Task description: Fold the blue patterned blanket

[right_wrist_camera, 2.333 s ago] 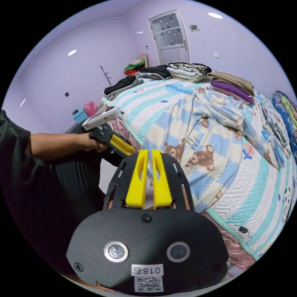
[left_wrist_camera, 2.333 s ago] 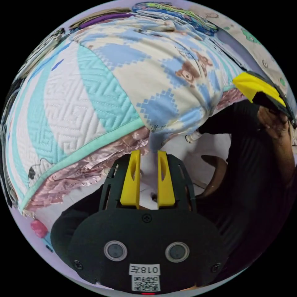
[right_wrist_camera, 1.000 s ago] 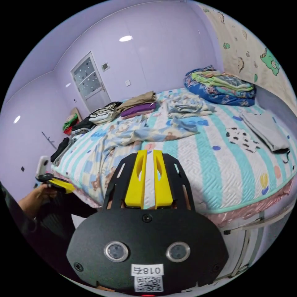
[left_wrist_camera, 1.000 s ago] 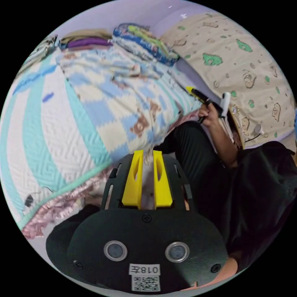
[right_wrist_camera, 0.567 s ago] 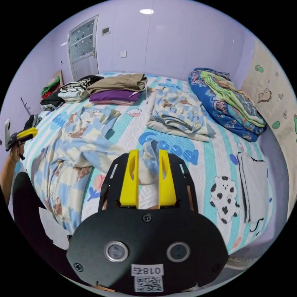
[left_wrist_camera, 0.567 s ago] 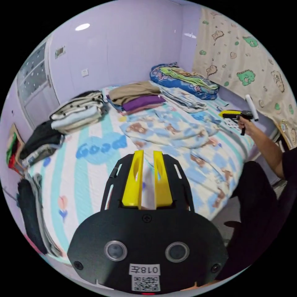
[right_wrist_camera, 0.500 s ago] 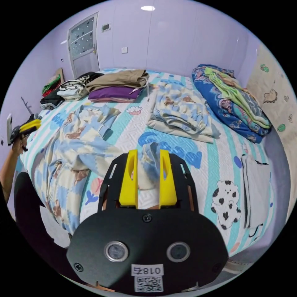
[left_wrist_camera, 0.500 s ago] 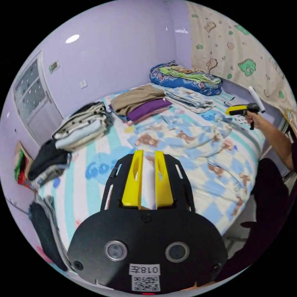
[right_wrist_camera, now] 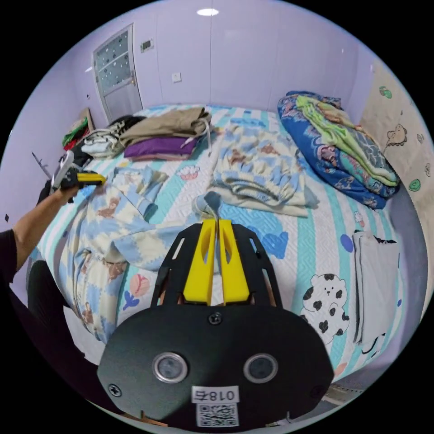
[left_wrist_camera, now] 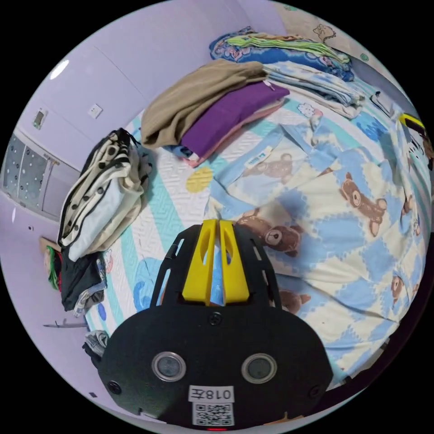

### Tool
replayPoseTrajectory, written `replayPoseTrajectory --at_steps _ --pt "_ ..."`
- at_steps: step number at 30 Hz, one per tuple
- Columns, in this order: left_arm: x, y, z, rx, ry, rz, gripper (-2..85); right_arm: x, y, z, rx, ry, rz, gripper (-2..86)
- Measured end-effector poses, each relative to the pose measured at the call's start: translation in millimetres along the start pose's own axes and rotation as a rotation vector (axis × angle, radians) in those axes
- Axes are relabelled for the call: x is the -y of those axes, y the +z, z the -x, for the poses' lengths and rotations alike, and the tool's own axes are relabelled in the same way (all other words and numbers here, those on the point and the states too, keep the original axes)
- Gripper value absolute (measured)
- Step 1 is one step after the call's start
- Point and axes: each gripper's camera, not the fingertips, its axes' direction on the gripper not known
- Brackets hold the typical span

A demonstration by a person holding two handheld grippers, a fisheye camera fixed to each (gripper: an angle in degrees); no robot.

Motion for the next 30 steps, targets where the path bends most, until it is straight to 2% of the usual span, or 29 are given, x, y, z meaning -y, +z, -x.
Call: replayPoseTrajectory --at_steps 3,5,8,11,13,15,17,18,20,22,23,26,30 --pt "-2 -27 5 0.066 -0.054 -0.068 -0.2 3 -29 -22 -0.005 0.088 -0.075 -0.6" --pt "0 -41 16 0.096 -0.136 -0.106 -0.3 5 -28 -42 -0.008 0.164 -0.043 -0.6" --pt "8 -35 27 0.086 -0.222 -0.057 0.1 -9 -11 -64 -0.056 0.183 -0.039 -0.6" --pt "7 -26 32 0.104 -0.303 0.014 1.9 -44 -31 -56 0.051 0.098 -0.223 -0.6" --pt "3 -30 38 0.145 -0.343 0.033 4.4 -67 -56 -41 0.028 0.013 -0.336 -0.6" --pt "-5 -43 49 0.123 -0.374 -0.003 6.3 -92 -67 -29 -0.056 -0.053 -0.281 -0.6" --pt "-21 -79 58 0.048 -0.394 -0.131 6.9 -108 -57 -30 -0.09 -0.073 -0.157 -0.6" --pt "-25 -91 56 0.008 -0.37 -0.188 6.8 -119 -52 -31 -0.095 -0.081 -0.106 -0.6" --pt "-38 -141 21 -0.104 -0.165 -0.372 5.6 -132 -51 -31 -0.081 -0.084 -0.089 -0.6" --pt "-37 -163 -28 -0.144 0.073 -0.395 4.9 -138 -51 -32 -0.061 -0.058 -0.082 -0.6" --pt "-35 -170 -63 -0.161 0.21 -0.382 4.6 -135 -49 -35 -0.055 -0.021 -0.074 -0.6" --pt "-22 -164 -131 -0.103 0.431 -0.27 5.0 -105 -51 -39 -0.063 0.01 -0.08 -0.6" --pt "-8 -151 -155 -0.06 0.501 -0.172 3.7 -40 -99 -18 -0.158 -0.158 -0.23 -0.7"
